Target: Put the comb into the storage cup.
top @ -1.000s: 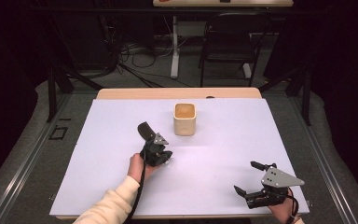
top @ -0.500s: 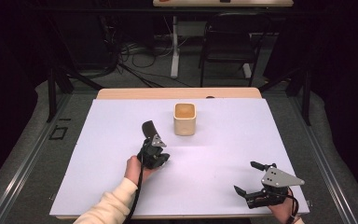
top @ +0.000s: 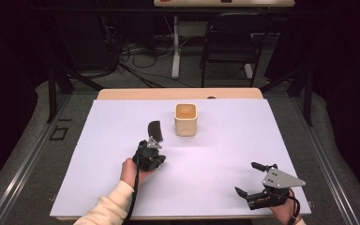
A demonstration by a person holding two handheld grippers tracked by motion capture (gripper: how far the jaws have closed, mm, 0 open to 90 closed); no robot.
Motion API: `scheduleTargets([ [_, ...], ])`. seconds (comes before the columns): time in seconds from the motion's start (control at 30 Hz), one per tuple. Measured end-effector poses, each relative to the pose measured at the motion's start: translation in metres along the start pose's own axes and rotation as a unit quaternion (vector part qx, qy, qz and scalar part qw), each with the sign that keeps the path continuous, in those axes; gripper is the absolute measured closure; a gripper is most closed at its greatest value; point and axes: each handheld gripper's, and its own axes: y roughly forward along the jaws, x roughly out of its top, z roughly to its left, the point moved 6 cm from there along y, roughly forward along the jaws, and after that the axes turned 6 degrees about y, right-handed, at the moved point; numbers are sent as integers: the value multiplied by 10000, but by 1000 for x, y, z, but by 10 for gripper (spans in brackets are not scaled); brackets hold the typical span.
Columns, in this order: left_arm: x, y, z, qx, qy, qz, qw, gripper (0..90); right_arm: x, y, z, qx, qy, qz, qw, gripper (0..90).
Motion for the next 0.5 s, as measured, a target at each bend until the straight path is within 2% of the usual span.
scheduleTargets([
  [0.5,-6,-6,2,121,-55,161,9998,881,1,-1,0,-11,4,-31,10000,7],
])
